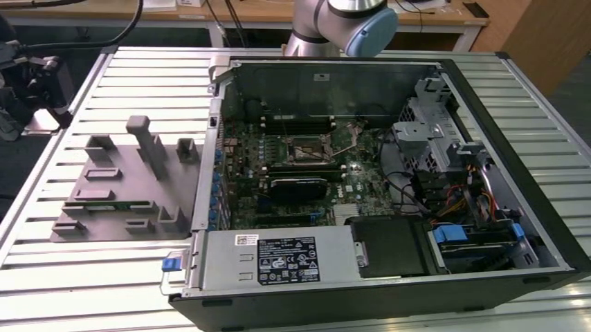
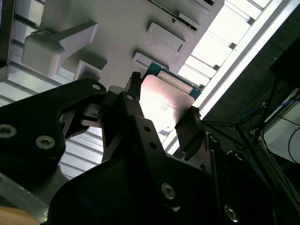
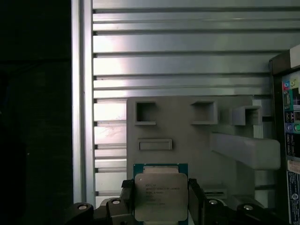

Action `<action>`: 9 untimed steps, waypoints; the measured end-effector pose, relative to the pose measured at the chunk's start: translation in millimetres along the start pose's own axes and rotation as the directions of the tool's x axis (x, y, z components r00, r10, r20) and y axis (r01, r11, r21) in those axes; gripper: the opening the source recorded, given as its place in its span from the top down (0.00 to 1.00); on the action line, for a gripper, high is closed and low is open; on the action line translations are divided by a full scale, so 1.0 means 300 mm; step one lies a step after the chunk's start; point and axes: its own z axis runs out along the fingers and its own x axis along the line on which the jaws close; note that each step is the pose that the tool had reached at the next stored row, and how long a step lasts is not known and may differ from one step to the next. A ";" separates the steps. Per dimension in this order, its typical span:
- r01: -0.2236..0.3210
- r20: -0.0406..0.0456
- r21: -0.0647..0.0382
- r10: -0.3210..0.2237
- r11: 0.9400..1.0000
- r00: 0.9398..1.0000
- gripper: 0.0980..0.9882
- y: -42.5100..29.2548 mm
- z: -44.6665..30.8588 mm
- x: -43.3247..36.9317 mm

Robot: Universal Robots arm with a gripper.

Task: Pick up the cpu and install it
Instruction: 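Pick up the cpu and move it towards the insertion slot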

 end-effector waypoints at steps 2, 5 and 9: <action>0.000 0.000 0.000 0.000 1.000 1.000 0.50 0.001 -0.015 0.000; 0.000 0.000 0.000 0.000 1.000 1.000 0.50 0.002 -0.040 -0.001; 0.000 0.001 0.000 0.000 1.000 1.000 0.50 0.003 -0.072 -0.001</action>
